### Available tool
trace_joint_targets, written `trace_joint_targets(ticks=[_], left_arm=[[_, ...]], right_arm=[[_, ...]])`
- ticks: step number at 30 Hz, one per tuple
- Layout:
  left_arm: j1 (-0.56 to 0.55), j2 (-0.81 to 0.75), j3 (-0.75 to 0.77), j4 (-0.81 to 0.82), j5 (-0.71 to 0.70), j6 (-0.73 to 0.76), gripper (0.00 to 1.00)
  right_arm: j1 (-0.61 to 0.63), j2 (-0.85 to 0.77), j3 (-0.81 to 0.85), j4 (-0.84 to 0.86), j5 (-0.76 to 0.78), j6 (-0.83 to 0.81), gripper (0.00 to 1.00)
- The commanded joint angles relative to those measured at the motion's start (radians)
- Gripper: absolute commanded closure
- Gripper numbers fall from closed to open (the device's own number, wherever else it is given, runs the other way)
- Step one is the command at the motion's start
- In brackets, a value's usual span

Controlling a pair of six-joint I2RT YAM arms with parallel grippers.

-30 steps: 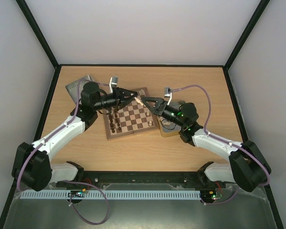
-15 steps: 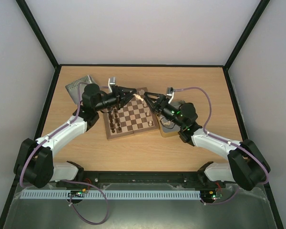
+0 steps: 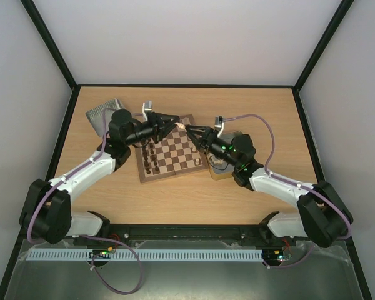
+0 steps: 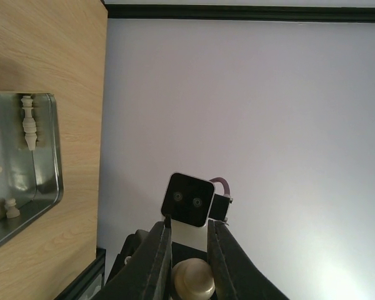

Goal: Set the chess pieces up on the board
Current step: Pick up the chess piece from the storage box, then place the chess piece on the chessboard.

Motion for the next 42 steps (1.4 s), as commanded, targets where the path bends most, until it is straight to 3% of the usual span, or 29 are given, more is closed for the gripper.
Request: trace_joint_targets(ticks=[1, 14, 17, 23, 28, 35, 42], left_arm=[[-0.001, 0.003, 0.007, 0.049, 0.000, -0.016, 0.98], [0.000, -0.004, -0.008, 0.034, -0.002, 0.000, 0.98], [0.006, -0.024, 0.001, -0.065, -0.046, 0.108, 0.98], [0.069, -0.110, -0.035, -0.454, -0.235, 0.440, 0.98], [0.112, -0.180, -0.055, -0.655, -0.423, 0.682, 0.98], [0.113, -0.280, -0.018, -0.763, -0.630, 0.866, 0.98], [0.123, -0.314, -0.002, -0.782, -0.669, 0.931, 0.98]], right_arm=[[0.007, 0.023, 0.055, 0.007, -0.023, -0.005, 0.63], [0.007, 0.022, 0.107, -0.119, 0.007, -0.051, 0.93], [0.007, -0.001, 0.143, -0.301, 0.038, -0.138, 0.95], [0.023, 0.060, 0.374, -1.065, 0.160, -0.498, 0.97], [0.105, 0.161, 0.470, -1.385, 0.322, -0.685, 0.98], [0.235, 0.415, 0.680, -1.649, 0.555, -0.815, 0.96], [0.256, 0.533, 0.791, -1.716, 0.654, -0.811, 0.96]])
